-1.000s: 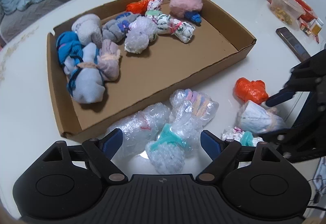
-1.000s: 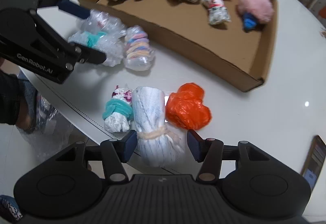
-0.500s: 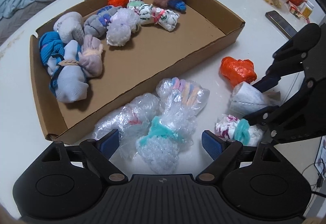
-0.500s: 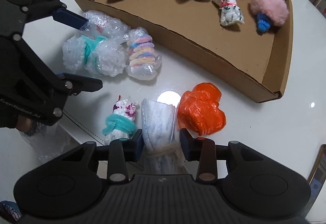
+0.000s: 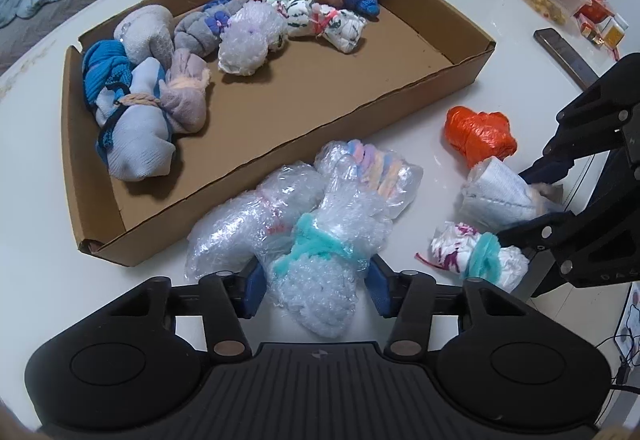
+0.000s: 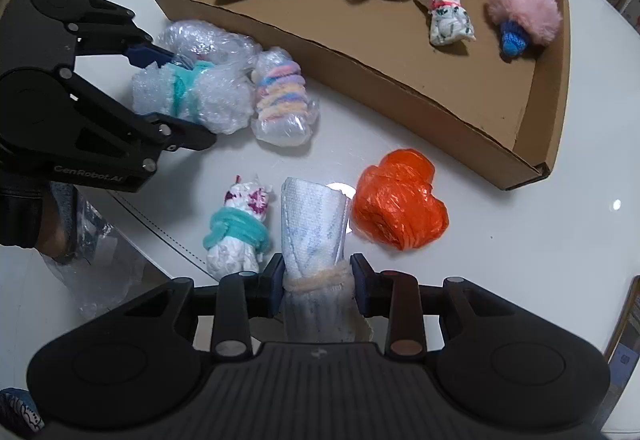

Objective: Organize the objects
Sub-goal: 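Grasp the teal-tied bubble-wrap bundle with the left gripper while the right grasps the white roll, then carry both bundles over the tray and lower them among the others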

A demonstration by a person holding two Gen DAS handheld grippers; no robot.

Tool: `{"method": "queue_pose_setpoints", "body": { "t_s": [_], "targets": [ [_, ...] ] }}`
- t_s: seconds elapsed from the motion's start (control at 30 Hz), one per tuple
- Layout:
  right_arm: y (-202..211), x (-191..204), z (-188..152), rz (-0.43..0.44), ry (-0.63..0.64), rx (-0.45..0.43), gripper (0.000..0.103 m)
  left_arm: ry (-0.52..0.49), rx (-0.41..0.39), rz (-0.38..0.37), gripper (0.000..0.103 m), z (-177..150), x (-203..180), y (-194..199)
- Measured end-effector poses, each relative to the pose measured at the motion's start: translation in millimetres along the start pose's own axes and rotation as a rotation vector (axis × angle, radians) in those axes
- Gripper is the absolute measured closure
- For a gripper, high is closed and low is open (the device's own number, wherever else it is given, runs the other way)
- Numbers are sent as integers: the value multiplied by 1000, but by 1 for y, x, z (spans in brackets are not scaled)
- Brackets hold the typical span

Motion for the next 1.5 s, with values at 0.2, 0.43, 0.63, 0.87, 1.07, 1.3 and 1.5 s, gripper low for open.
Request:
{"method": "queue_pose_setpoints", "body": {
  "t_s": [0.2,0.43,0.63,0.87,1.07,1.3,1.5],
  "targets": [
    [14,-3,3,77,-41,-61,72,22,0,-5,46,2,0,25],
    [29,-18,35,138,-96,-129,72,126,-10,-119,44,2,13,28],
    [35,-18,27,107,-80,-106,72,131,2,-83,30,-7,14,3],
    [34,-16,25,98,-63,-101,72,156,1,-112,25,-10,15,3],
    [37,-19,23,105,-69,-107,72,183,-1,-149,20,-9,7,11],
    [38,-16,24,112,-49,-112,72,184,21,-64,17,-16,18,4],
    [39,-16,23,115,-49,-116,72,326,7,-98,16,-24,35,22]
  ]
}}
Point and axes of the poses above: each gripper's, at about its wrist camera, not at the fingertips, and y roughly against the way its jaws point, x to its left, z to its top, the point moved 3 cm from there along -y, roughly the way its jaws point, and after that the axes turned 13 degrees about -y, right-handed, at the moved point
